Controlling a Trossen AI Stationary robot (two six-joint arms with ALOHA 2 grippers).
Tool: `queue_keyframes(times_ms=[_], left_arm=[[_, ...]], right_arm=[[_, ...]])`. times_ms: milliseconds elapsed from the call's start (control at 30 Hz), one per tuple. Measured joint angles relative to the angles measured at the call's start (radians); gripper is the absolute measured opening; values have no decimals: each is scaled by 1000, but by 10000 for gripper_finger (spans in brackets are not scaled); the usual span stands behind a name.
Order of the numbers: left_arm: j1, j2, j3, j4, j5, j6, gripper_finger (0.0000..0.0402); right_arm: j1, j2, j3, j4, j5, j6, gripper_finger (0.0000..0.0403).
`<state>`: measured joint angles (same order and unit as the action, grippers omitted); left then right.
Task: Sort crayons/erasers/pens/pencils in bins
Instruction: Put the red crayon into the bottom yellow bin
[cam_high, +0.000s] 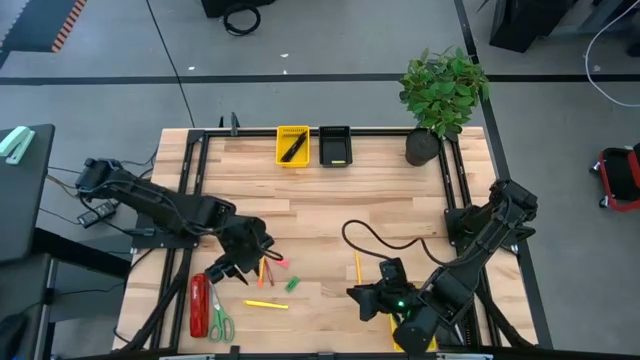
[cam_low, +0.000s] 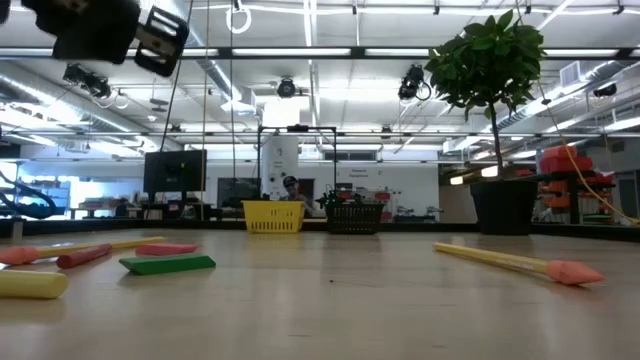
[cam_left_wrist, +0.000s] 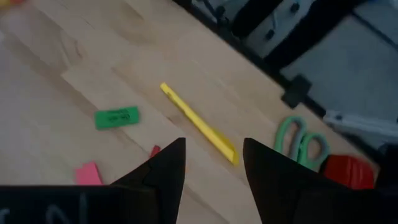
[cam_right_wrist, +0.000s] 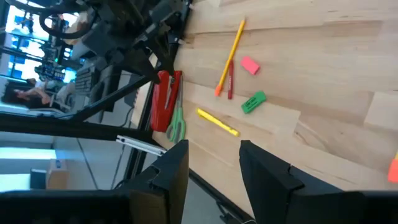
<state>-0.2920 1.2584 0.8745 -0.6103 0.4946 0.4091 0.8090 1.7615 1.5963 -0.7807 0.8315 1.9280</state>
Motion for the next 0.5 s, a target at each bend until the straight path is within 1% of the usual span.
queue_keyframes(times_ms=[67,167,267,367,500], left_arm=[[-1,27,-16,-3,-26,35,169],[1,68,-24,-14,-110,43,169],[7,103,-25,-7,-118,-11,169],[8,124,-24,-4,-120,-70,169],[8,133,-24,2,-135,-146,169]], right_arm=[[-3,0,0,2,-16,-3,149],[2,0,0,25,-59,35,149],[18,0,0,35,-110,64,149],[34,0,0,10,-152,100,149],[41,0,0,-50,-175,172,149]])
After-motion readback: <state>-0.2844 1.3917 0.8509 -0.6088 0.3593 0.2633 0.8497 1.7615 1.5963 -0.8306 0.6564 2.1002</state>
